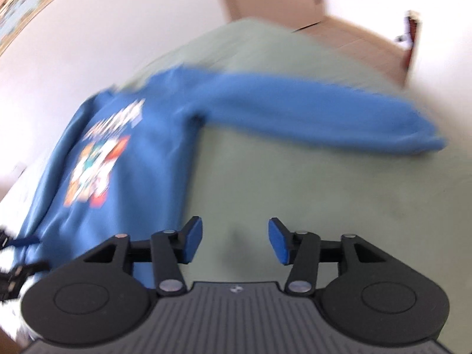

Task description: Fold clothes

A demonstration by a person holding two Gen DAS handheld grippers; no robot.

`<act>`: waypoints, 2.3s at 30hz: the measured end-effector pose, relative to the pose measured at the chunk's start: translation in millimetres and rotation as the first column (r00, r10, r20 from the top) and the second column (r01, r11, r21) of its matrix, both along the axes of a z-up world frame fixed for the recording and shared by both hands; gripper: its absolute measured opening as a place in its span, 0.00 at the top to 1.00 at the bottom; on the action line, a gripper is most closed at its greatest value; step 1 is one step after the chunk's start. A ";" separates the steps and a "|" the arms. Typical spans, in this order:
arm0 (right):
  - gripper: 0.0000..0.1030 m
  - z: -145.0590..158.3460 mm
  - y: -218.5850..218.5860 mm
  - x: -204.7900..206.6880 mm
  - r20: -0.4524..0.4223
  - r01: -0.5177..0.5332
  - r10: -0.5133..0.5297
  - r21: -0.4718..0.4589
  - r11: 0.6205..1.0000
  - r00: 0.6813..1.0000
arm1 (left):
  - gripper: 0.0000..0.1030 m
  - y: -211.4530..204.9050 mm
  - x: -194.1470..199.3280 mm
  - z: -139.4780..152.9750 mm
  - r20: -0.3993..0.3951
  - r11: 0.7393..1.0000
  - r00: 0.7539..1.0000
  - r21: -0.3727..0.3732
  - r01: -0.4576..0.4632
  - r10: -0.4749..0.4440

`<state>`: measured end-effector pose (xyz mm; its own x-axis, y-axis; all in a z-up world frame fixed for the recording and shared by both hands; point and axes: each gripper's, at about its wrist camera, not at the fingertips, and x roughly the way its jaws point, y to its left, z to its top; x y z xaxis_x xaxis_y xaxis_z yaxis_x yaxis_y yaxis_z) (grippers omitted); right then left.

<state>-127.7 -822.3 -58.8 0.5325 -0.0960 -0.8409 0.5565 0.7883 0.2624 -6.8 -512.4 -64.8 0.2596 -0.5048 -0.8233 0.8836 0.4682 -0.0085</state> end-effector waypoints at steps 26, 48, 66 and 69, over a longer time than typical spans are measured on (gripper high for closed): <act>0.38 -89.4 -230.7 -12.6 0.019 0.374 -0.380 0.137 0.917 0.925 | 0.54 -96.2 39.9 -44.1 -0.094 0.999 0.995 0.041 0.027 -0.023; 0.35 -71.0 -221.2 5.1 -0.037 0.350 -0.362 -0.185 0.919 0.931 | 0.54 -100.4 36.3 -46.9 -0.102 0.998 0.994 0.057 0.037 -0.031; 0.92 -59.6 -208.3 -17.9 0.031 0.389 -0.389 0.027 0.921 0.921 | 0.54 -47.8 50.2 -27.1 -0.094 0.997 0.993 0.048 -0.065 0.069; 0.92 -76.6 -200.6 -28.9 -0.041 0.413 -0.412 0.036 0.910 0.910 | 0.54 -35.6 49.9 -24.2 -0.092 0.995 0.992 0.051 -0.082 0.086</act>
